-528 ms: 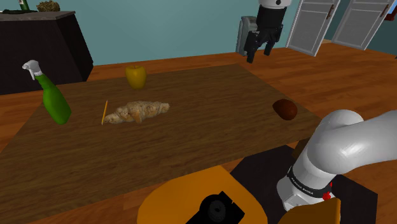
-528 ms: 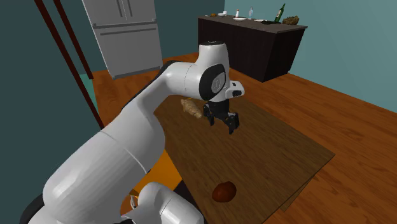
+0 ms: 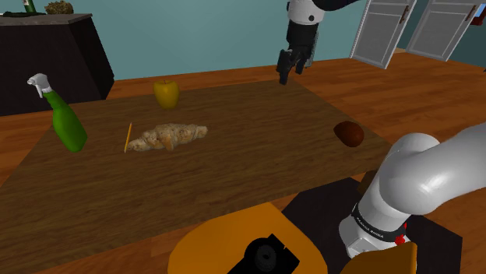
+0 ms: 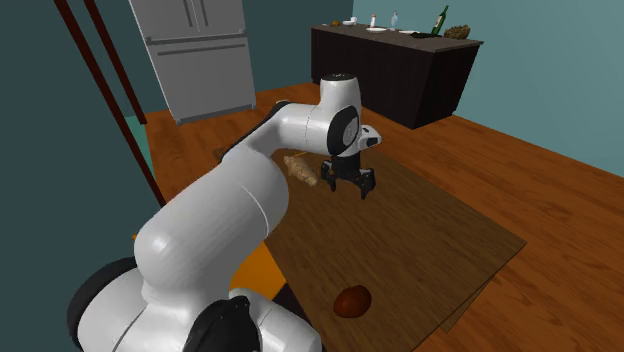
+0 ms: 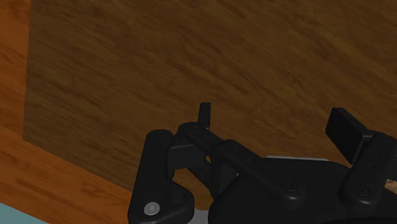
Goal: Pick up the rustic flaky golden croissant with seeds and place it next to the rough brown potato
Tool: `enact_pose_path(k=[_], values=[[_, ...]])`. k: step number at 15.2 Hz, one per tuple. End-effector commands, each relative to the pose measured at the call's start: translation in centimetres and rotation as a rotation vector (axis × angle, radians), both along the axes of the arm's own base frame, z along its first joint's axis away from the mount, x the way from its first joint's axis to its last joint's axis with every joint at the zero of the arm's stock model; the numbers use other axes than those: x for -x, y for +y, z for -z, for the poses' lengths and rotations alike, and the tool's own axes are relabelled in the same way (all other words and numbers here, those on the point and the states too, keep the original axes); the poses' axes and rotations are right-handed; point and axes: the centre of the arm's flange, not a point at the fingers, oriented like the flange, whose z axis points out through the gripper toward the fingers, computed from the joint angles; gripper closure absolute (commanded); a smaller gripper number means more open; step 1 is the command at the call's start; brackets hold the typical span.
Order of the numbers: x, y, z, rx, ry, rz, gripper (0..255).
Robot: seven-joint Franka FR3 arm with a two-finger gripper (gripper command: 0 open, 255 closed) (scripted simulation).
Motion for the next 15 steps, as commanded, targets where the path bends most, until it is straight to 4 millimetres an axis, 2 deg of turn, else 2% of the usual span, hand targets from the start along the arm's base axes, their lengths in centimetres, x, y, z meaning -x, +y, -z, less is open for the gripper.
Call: enact_pose_path(k=[1,8,15], values=[[-2.2,0.8,1.2,0.000,-0.002,-0.075,0],[-8.6,5.2,5.0,-0.003,-0.004,-0.332,0],[-13.6,11.2,8.7,-0.006,-0.006,-0.589,0]])
